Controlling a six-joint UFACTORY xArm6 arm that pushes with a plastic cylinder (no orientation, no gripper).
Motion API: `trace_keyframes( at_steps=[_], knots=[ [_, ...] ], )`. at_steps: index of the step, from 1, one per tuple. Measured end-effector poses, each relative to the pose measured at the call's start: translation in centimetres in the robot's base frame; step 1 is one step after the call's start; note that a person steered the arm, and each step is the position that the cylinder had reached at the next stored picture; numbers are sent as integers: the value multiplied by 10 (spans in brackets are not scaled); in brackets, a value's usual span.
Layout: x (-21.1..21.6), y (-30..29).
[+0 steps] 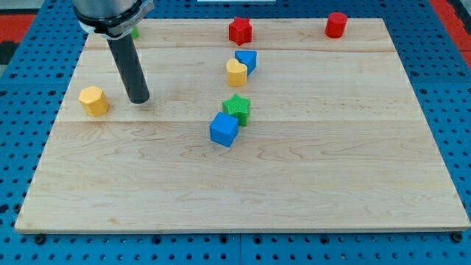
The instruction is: Place blue cube diagonally to the green star
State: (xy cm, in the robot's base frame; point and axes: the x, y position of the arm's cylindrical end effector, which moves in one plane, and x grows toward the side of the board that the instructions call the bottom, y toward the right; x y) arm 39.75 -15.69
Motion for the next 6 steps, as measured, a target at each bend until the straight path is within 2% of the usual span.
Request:
trace_keyframes(
  at_steps=[2,3,6],
  knots=[
    [-3,14],
    [-45,67],
    [46,121]
  ],
)
